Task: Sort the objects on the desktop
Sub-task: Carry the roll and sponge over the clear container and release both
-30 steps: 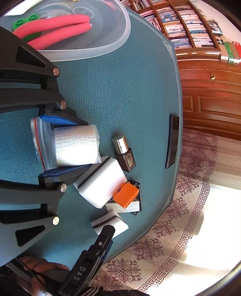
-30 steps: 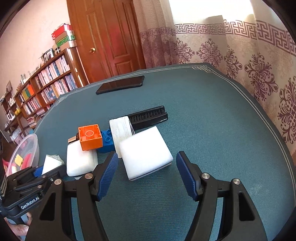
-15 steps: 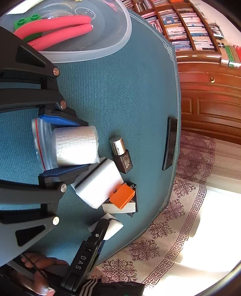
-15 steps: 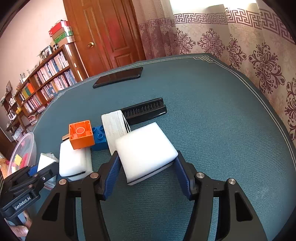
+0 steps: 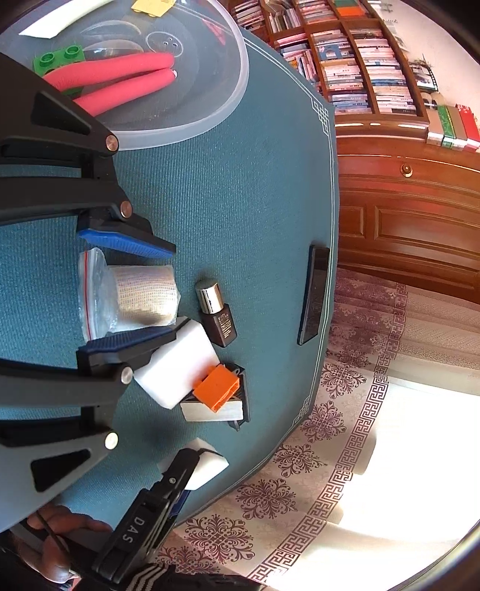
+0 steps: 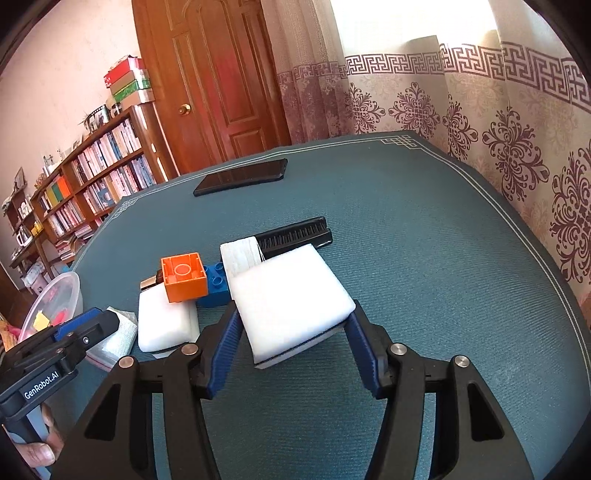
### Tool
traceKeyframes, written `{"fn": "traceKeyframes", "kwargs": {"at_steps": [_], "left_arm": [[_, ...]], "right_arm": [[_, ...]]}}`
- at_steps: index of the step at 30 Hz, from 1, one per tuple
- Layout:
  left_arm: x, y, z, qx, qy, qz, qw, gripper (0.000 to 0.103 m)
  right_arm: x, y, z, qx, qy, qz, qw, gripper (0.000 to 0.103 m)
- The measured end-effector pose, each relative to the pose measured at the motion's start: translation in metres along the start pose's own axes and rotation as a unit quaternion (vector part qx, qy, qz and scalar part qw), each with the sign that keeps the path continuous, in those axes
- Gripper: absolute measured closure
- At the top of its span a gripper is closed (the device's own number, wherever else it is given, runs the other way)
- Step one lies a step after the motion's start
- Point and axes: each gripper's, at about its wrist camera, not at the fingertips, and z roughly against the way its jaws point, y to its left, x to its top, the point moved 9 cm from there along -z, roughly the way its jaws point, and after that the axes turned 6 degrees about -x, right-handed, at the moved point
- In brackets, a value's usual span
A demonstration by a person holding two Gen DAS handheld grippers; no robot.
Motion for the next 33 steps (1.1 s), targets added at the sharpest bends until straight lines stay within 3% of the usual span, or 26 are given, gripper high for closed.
{"fn": "traceKeyframes", "kwargs": {"at_steps": [10,23,33], "left_arm": [[0.003,-0.002,0.008,-0.006,-0.012,0.005,0.9999,0.06],[-0.016,-0.003,-0.018,0.005,0.043,-0.01,0.999,0.06],[0.004,-0.002,0.012,0.016,-0.018,-0.011,0.9996,0.062]], "right_arm": [[-0.002,-0.002,0.007,-0.007,-0.009,-0.003,1.0,0.044],[-0.003,-0.003,0.005,-0.006,-0.005,-0.005,1.0,0.044],[-0.003,-0.002,0.008,-0.008,-0.01,-0.004,1.0,0.044]]}}
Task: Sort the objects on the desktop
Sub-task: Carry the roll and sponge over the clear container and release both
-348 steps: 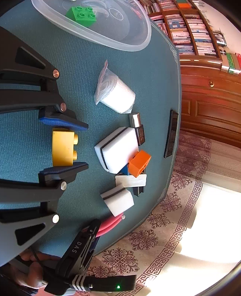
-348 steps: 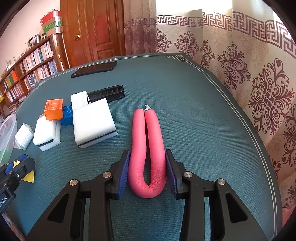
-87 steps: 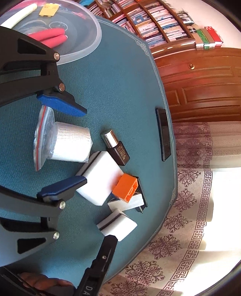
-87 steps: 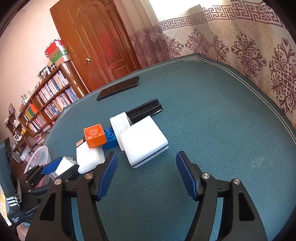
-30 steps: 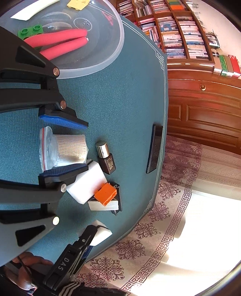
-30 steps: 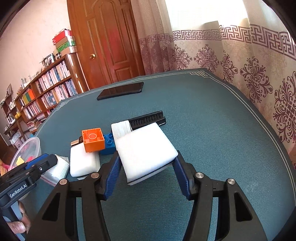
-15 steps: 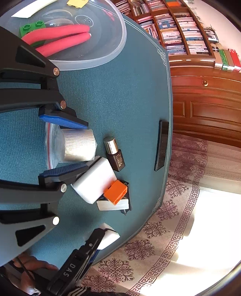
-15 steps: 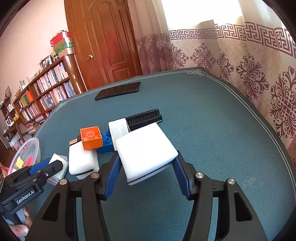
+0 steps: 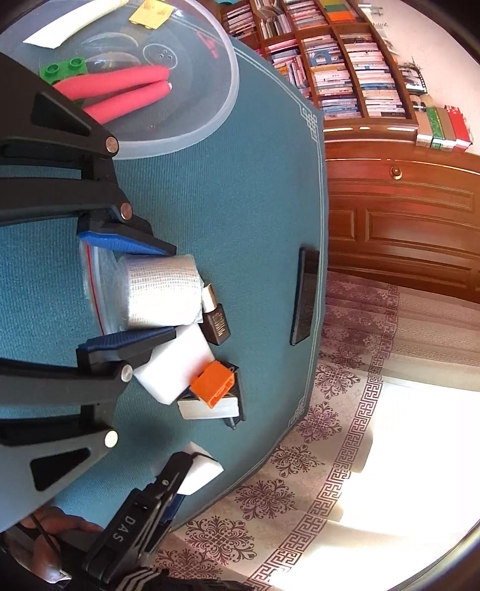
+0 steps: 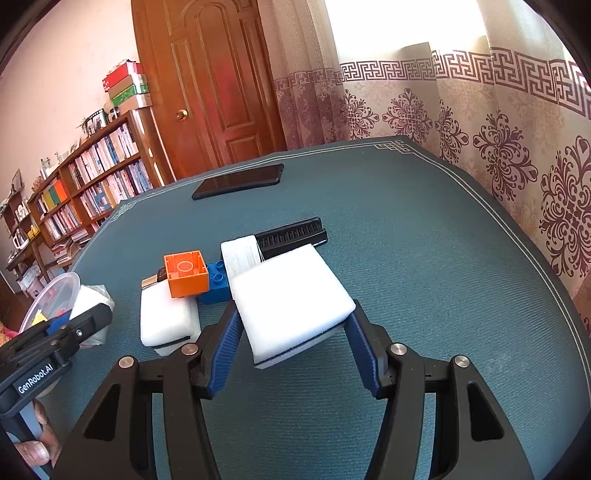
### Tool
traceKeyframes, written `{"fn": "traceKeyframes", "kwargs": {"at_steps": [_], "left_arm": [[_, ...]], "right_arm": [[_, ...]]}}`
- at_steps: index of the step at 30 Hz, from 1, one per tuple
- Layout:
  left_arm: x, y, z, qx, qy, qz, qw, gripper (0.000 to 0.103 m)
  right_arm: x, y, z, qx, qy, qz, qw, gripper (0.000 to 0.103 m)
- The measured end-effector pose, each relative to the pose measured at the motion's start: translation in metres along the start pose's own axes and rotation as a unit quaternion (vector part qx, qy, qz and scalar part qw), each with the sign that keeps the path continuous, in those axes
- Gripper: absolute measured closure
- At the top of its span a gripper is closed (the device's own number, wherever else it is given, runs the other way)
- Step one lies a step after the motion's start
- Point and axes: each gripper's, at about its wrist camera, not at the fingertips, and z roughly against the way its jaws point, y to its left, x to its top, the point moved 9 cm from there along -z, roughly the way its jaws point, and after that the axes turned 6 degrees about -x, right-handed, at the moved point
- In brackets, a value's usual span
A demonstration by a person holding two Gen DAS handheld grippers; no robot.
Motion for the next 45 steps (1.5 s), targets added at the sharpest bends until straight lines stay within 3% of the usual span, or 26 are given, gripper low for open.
{"fn": "traceKeyframes", "kwargs": {"at_steps": [13,25,36,38,39,40,42,45], "left_arm": [[0.016,0.055,0.038,0.06,-0.021,0.031,0.9975,0.062],[0.017,0.137,0.074,0.103,-0.042,0.087,0.9899,0.062],[0.019,0.167,0.082,0.113,-0.048,0.113,0.9859,0.061],[0.019,0.172,0.084,0.114,-0.05,0.122,0.9848,0.058],[0.019,0.175,0.086,0.114,-0.051,0.126,0.9842,0.049],[0.019,0.177,0.087,0.116,-0.053,0.13,0.9833,0.033],[0.019,0.181,0.091,0.122,-0.06,0.137,0.9811,0.016],[0.021,0.184,0.094,0.122,-0.063,0.141,0.9805,0.016]], "right_arm": [[0.002,0.024,0.015,0.014,-0.012,0.021,1.0,0.044],[0.001,0.117,0.033,0.077,-0.014,0.086,0.993,0.044],[-0.011,0.209,0.039,0.138,-0.004,0.136,0.981,0.044],[-0.014,0.224,0.04,0.148,-0.003,0.146,0.978,0.044],[-0.016,0.231,0.04,0.153,-0.003,0.149,0.977,0.044],[-0.016,0.237,0.039,0.157,-0.002,0.153,0.976,0.044],[-0.019,0.248,0.039,0.163,0.0,0.158,0.974,0.044],[-0.023,0.258,0.037,0.17,0.005,0.163,0.972,0.044]]}}
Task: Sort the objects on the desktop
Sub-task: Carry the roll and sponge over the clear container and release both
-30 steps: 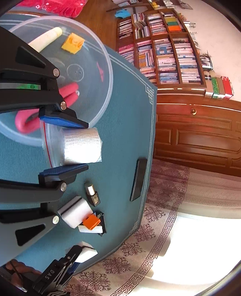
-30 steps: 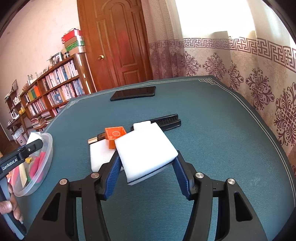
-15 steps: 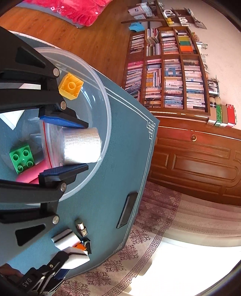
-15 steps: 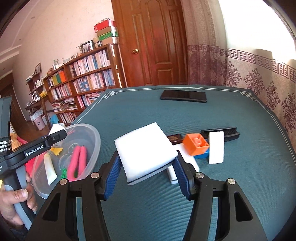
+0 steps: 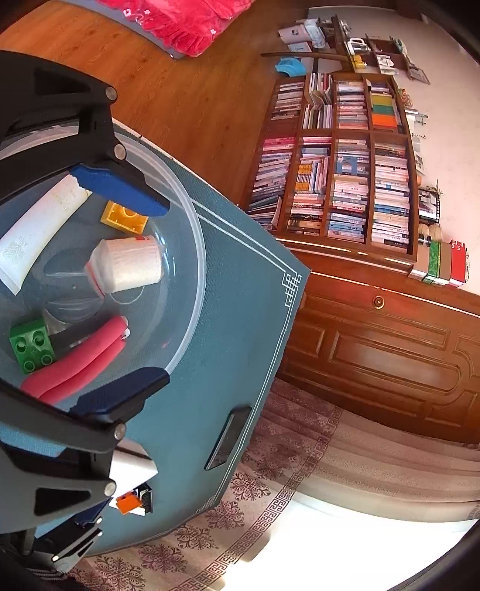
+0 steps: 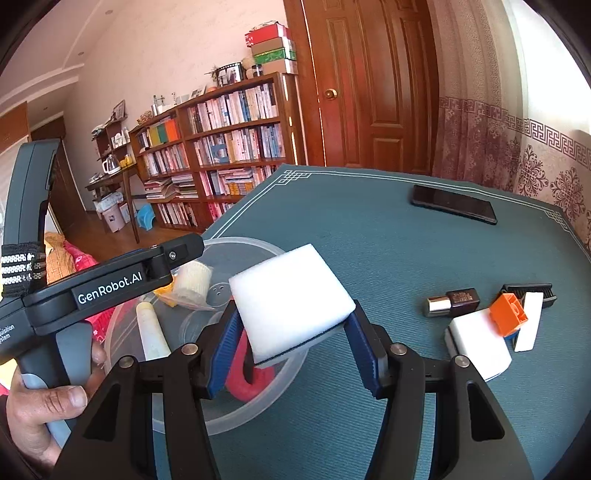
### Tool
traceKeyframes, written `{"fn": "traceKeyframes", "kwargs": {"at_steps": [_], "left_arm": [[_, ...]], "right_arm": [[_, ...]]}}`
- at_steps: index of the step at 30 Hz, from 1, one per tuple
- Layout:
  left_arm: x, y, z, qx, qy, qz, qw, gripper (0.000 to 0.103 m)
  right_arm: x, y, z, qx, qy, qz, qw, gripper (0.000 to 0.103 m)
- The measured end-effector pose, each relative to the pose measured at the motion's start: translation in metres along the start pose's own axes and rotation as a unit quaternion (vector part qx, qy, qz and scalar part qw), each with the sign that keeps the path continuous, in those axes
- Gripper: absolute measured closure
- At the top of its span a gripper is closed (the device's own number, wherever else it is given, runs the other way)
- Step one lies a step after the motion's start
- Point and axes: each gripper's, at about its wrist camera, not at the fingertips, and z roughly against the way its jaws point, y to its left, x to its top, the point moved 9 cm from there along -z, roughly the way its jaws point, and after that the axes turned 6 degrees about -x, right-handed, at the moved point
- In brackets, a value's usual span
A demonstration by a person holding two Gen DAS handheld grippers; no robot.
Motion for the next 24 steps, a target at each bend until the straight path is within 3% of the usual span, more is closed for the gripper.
{"fn": "traceKeyframes", "kwargs": {"at_steps": [10,20,24], "left_arm": [[0.015,0.019,0.018,0.021,-0.023,0.023,0.9993,0.014],[0.024,0.031,0.03,0.034,-0.043,0.036,0.9979,0.014],[0.023,0.03,0.029,0.033,-0.041,0.038,0.9979,0.014]], "right_arm": [[-0.003,0.02,-0.009,0.021,0.012,0.008,1.0,0.044],[0.005,0.052,-0.014,0.077,0.012,0.027,0.997,0.041],[-0.002,0.054,-0.015,0.101,0.024,0.02,0.994,0.035]]}}
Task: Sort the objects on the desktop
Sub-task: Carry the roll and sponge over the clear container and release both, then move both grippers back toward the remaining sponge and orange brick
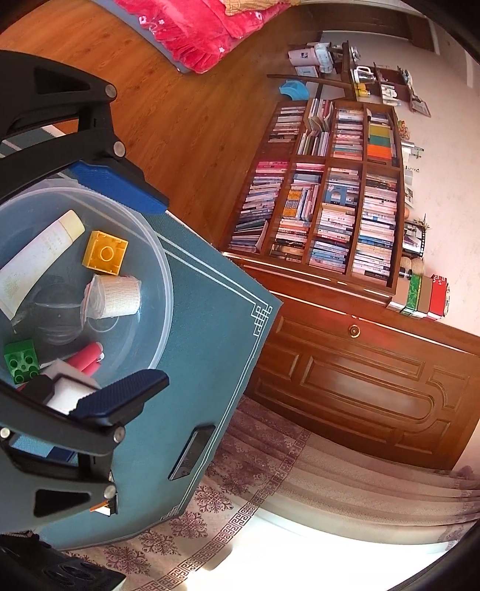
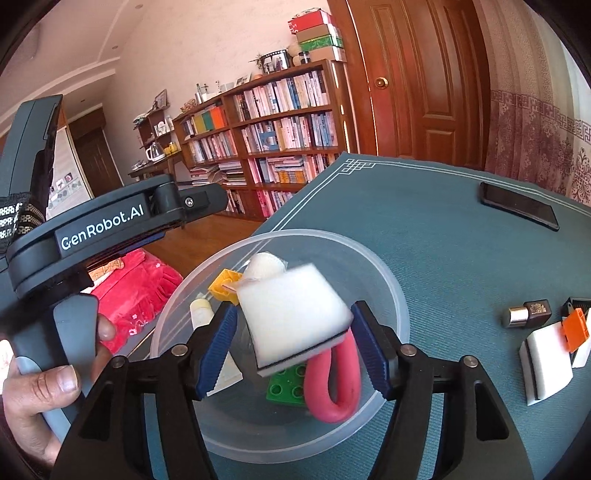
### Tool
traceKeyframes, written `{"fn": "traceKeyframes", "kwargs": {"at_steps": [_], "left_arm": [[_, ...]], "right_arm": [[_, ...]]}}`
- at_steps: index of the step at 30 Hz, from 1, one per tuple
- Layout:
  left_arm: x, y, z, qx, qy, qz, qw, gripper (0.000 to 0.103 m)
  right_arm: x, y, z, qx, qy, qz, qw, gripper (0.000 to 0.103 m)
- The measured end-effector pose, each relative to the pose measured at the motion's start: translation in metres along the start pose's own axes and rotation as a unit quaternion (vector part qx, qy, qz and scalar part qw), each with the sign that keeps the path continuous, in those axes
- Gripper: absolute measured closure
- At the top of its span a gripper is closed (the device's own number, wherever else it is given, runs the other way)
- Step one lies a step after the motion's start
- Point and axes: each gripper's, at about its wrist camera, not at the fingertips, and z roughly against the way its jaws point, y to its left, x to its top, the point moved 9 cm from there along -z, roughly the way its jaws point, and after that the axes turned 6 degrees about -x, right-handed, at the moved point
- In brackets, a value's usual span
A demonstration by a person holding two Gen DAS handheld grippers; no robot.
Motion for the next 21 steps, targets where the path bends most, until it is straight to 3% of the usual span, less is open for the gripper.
{"fn": "traceKeyframes", "kwargs": {"at_steps": [6,21], "left_arm": [[-0.003,-0.005,-0.001,-0.004,0.005,-0.004,1.0,0.014],[-0.014,-0.029,-0.007,-0.016,0.023,-0.031,0.9991,0.014]], "right_arm": [[-0.005,-0.009,0.0,0.018,0.015,-0.03,0.999,0.035],[-0.012,-0.044,0.022,-0.041,-0.002,-0.042,0.998,0.035]]}}
